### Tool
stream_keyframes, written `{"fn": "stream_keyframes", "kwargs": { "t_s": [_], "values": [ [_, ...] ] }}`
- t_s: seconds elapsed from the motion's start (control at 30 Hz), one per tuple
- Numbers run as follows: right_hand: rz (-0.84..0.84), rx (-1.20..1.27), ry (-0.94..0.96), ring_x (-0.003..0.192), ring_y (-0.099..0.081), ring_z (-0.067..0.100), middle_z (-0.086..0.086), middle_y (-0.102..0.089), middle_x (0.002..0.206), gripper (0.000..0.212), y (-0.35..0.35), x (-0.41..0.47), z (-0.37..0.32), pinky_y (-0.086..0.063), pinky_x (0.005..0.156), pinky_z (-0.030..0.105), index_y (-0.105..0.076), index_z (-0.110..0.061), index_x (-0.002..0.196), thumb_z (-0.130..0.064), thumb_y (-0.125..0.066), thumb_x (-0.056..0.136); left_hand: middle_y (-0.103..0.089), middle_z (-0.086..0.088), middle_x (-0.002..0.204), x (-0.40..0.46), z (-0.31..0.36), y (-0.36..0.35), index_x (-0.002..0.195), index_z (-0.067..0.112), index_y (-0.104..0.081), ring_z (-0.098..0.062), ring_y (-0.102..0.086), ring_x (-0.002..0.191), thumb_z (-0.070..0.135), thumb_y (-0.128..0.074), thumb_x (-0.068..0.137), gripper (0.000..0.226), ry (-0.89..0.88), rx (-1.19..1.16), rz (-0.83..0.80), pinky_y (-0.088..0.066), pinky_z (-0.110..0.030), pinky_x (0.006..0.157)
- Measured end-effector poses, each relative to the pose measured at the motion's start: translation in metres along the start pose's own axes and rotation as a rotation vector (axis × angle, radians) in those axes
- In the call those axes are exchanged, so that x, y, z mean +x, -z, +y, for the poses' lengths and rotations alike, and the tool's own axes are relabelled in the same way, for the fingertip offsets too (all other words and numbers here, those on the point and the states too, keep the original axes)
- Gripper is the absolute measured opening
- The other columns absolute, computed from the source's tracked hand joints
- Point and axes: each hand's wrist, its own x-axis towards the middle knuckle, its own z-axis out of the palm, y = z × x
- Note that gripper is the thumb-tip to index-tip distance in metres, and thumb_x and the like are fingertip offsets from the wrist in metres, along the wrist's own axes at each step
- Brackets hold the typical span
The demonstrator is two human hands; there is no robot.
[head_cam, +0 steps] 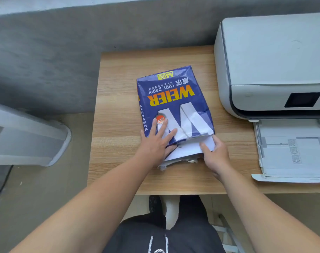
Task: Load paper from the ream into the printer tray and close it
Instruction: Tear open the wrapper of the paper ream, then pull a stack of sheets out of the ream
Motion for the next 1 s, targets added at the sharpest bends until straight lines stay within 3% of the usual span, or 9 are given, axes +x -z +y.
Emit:
{"fn": "stream_keyframes", "kwargs": {
  "t_s": [0.13,0.27,0.37,0.47,0.6,0.73,0.87,1.0],
  "values": [
    [-0.015,0.015,-0.044,0.1,-0.067,0.021,-0.002,-0.072,0.107,0.014,0.008,-0.005,0.01,-0.055,0.09,0.039,-0.064,-0.03,0.104,-0.019,-0.06,0.095,0.019,-0.005,0.166,-0.002,0.0,-0.002,0.154,0.042,0.0,-0.033,0.02,0.15,0.061,-0.018,0.098,0.062,-0.004,0.027,0.013,-0.023,-0.075,0.108],
    [-0.021,0.15,-0.139,0.09,-0.07,0.022,0.008,-0.074,0.107,0.017,0.021,-0.011,0.012,-0.061,0.076,0.033,-0.067,-0.018,0.108,-0.008,-0.058,0.097,0.017,-0.009,0.166,-0.004,0.001,-0.006,0.154,0.041,0.001,-0.032,0.019,0.15,0.059,-0.021,0.099,0.061,0.009,0.038,0.031,-0.023,-0.075,0.108],
    [-0.042,0.145,-0.15,0.085,-0.073,0.024,0.008,-0.076,0.106,0.019,0.024,-0.015,0.018,-0.061,0.084,0.045,-0.069,-0.022,0.104,-0.008,-0.058,0.097,0.016,-0.01,0.166,-0.004,0.002,-0.005,0.155,0.04,0.0,-0.028,0.017,0.151,0.064,-0.014,0.095,0.066,0.029,0.042,0.035,-0.024,-0.074,0.108],
    [0.049,0.463,-0.3,0.096,-0.071,0.026,0.016,-0.072,0.115,0.019,0.024,-0.012,0.02,-0.059,0.089,0.047,-0.069,-0.014,0.107,-0.002,-0.057,0.097,0.018,-0.012,0.165,-0.009,0.0,-0.006,0.155,0.038,0.004,-0.029,0.017,0.151,0.075,-0.001,0.084,0.081,0.065,0.093,0.046,-0.021,-0.072,0.11],
    [0.127,0.818,-0.378,0.11,-0.068,0.033,0.018,-0.069,0.12,0.019,0.013,-0.015,0.014,-0.061,0.083,0.052,-0.064,-0.008,0.111,-0.001,-0.062,0.093,0.022,-0.013,0.164,-0.013,0.001,-0.01,0.155,0.035,0.008,-0.03,0.021,0.15,0.076,-0.01,0.089,0.08,0.072,0.05,0.061,-0.017,-0.064,0.116],
    [0.097,0.575,-0.399,0.102,-0.07,0.028,0.011,-0.068,0.117,0.01,-0.001,-0.028,0.016,-0.061,0.078,0.04,-0.059,-0.013,0.099,-0.004,-0.062,0.096,0.021,-0.014,0.164,-0.013,-0.001,-0.01,0.156,0.032,0.01,-0.03,0.021,0.15,0.074,-0.013,0.091,0.08,0.045,0.048,0.075,-0.013,-0.056,0.121],
    [0.12,0.487,-0.369,0.082,-0.072,0.022,0.01,-0.067,0.104,0.011,-0.002,-0.032,0.014,-0.062,0.064,0.029,-0.058,-0.01,0.089,-0.003,-0.059,0.097,0.02,-0.018,0.163,-0.012,-0.002,-0.01,0.156,0.031,0.007,-0.031,0.018,0.15,0.072,-0.02,0.093,0.08,0.036,0.005,0.074,-0.012,-0.049,0.123],
    [0.081,0.452,-0.346,0.066,-0.076,0.018,0.008,-0.068,0.1,0.007,0.003,-0.05,0.016,-0.061,0.08,0.042,-0.061,-0.006,0.093,-0.003,-0.057,0.098,0.02,-0.021,0.162,-0.008,-0.002,-0.014,0.156,0.03,0.008,-0.034,0.016,0.151,0.073,-0.017,0.092,0.081,0.046,0.027,0.072,-0.016,-0.054,0.121]
  ]
}}
